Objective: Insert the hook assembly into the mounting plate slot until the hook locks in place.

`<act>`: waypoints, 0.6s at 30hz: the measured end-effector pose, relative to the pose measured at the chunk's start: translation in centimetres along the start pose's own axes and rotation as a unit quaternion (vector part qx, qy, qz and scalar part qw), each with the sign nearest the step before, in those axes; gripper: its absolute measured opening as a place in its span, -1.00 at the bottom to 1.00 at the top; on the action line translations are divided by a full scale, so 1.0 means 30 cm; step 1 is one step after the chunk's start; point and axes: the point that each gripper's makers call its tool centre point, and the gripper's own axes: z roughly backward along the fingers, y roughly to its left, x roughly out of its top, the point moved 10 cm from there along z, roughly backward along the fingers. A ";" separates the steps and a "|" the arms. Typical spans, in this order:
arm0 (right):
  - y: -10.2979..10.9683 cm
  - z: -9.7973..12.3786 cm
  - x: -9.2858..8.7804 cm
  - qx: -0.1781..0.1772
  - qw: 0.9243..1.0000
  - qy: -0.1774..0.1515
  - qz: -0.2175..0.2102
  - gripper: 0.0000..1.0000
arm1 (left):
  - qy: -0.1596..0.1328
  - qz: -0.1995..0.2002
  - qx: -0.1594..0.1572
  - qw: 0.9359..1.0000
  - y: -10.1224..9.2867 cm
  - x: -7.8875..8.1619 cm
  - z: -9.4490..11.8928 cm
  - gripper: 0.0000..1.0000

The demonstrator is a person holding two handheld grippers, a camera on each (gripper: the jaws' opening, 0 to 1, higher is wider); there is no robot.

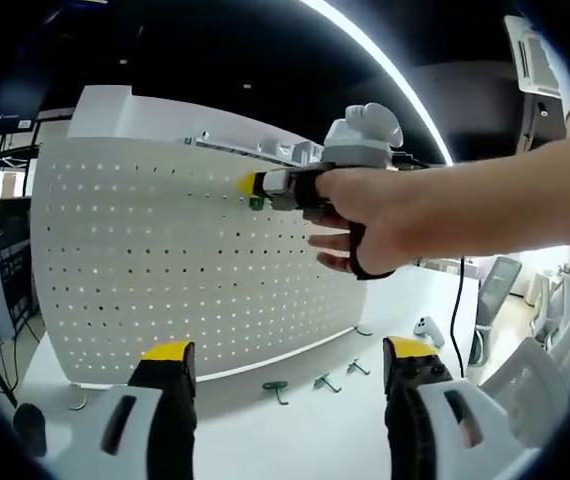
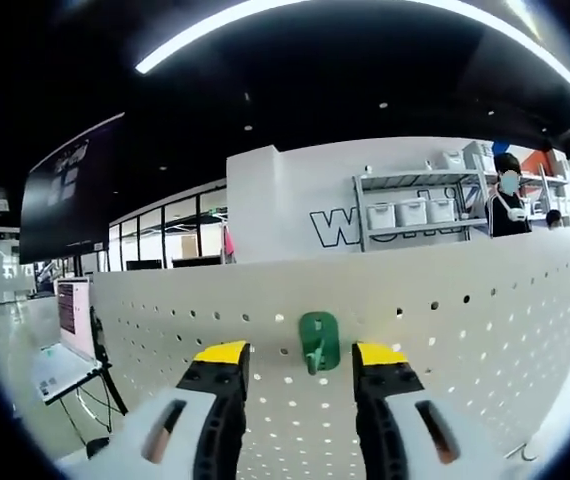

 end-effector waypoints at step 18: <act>-0.001 0.023 -0.003 0.083 0.996 -0.015 -0.006 0.57 | 0.004 -0.004 -0.001 1.000 -0.005 -0.003 -0.004 0.62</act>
